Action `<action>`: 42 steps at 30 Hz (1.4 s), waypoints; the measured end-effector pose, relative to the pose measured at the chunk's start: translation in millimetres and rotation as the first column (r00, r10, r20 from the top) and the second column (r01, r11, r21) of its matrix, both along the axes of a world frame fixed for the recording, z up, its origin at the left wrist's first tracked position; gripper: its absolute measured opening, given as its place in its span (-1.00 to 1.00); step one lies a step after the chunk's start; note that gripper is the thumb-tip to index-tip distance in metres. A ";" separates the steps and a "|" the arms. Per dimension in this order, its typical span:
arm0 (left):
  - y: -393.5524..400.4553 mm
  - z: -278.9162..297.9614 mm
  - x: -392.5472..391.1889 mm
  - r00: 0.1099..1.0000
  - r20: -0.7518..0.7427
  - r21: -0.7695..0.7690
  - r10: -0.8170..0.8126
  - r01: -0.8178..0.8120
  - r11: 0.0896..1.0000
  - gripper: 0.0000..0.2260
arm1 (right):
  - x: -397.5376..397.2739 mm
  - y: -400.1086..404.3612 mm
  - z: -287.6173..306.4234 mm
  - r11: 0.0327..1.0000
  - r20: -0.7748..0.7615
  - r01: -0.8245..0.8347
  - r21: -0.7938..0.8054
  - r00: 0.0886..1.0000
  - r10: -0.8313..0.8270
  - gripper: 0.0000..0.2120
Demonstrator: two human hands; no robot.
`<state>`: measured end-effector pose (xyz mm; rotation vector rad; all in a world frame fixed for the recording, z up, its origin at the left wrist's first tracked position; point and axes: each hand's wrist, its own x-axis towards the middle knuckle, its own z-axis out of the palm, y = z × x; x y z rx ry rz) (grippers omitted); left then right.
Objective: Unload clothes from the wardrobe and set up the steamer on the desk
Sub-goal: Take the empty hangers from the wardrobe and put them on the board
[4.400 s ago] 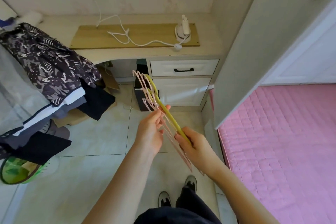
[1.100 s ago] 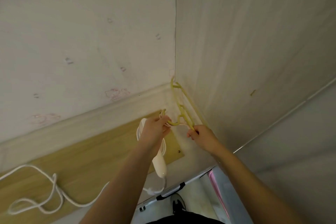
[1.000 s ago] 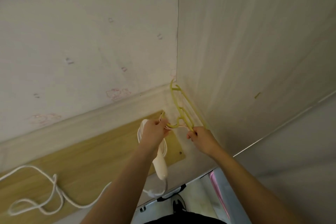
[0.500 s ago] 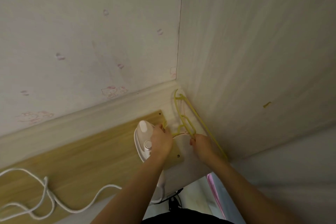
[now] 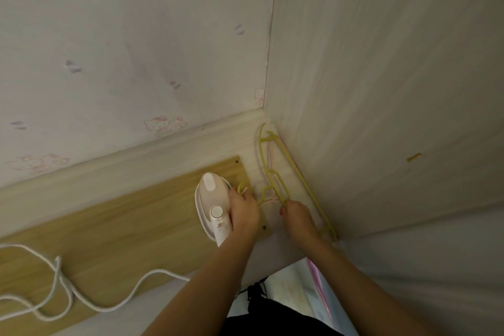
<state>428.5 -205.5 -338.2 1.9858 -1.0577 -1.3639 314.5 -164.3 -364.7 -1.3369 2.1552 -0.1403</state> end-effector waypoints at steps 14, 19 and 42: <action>-1.9 -24.1 30.9 0.838 0.427 -0.055 -0.340 0.400 0.915 -0.59 | 11.6 0.0 -19.3 0.999 0.035 0.015 -0.032 0.999 -0.014 -0.76; 2.9 -37.1 42.2 0.448 0.720 0.041 -0.530 0.735 0.677 -0.56 | 15.1 -0.7 -22.6 0.999 0.017 0.026 -0.040 1.000 -0.025 -0.76; 0.7 -54.4 42.2 0.157 0.832 0.139 -0.532 0.869 0.475 -0.59 | 13.8 0.4 -27.2 0.974 -0.152 -0.154 -0.163 0.980 0.129 -0.84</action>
